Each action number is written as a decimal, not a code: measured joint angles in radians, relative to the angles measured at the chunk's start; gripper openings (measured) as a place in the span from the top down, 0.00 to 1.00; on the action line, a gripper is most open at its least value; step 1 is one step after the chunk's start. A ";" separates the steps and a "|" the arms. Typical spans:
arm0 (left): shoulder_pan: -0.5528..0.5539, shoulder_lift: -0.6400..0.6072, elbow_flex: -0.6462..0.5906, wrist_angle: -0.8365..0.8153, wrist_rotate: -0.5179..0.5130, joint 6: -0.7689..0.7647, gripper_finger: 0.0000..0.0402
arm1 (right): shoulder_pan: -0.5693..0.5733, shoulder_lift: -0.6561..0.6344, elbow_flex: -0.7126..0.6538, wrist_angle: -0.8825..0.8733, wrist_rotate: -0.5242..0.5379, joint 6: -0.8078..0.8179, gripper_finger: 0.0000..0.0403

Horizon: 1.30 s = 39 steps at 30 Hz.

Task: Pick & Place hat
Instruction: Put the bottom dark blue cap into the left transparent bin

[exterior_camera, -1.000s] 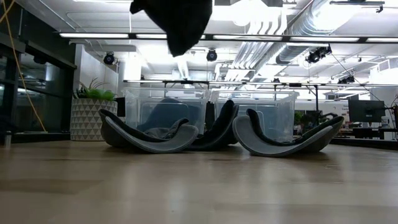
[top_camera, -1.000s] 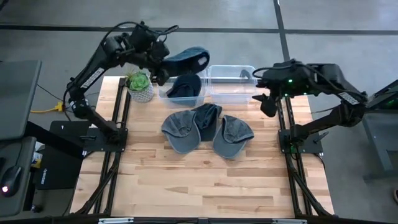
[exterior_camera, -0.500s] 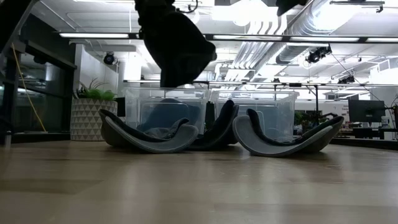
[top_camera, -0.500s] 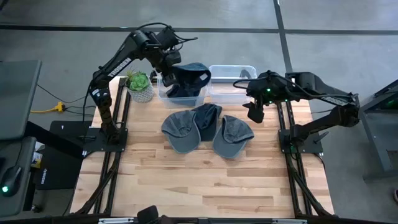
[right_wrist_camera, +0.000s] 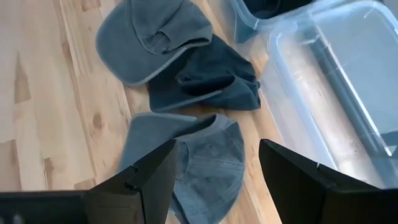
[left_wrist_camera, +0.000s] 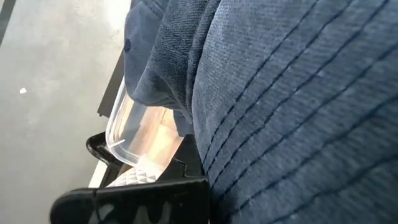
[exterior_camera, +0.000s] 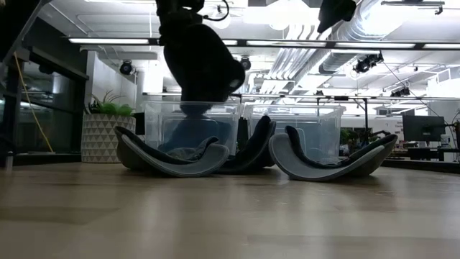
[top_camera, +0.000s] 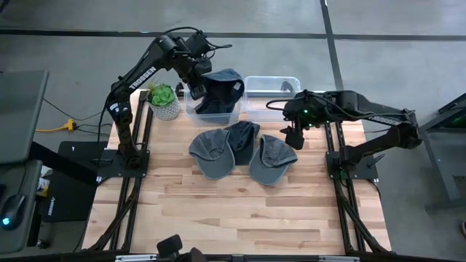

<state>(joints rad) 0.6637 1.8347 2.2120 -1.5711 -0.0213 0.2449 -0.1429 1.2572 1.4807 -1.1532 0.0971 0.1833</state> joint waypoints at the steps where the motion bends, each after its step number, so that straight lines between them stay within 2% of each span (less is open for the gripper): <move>1: 0.006 0.000 0.000 0.000 -0.001 -0.004 1.00 | 0.000 0.000 0.000 0.008 0.000 0.000 0.45; 11: 0.010 0.001 -0.027 0.000 -0.011 -0.025 1.00 | 0.000 0.000 0.000 0.030 0.000 0.000 0.45; 24: 0.010 0.001 -0.033 0.001 0.057 -0.057 1.00 | 0.000 0.000 0.000 0.037 0.004 0.001 0.45; 30: 0.011 -0.003 -0.137 0.001 0.061 -0.115 1.00 | 0.000 0.000 0.000 0.065 0.008 0.003 0.45; 39: 0.010 -0.013 -0.271 0.000 0.064 -0.047 1.00 | 0.000 0.000 0.000 0.098 0.008 0.001 0.45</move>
<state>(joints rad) 0.6739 1.8221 1.9411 -1.5707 0.0425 0.1980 -0.1429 1.2568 1.4807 -1.0554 0.1055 0.1844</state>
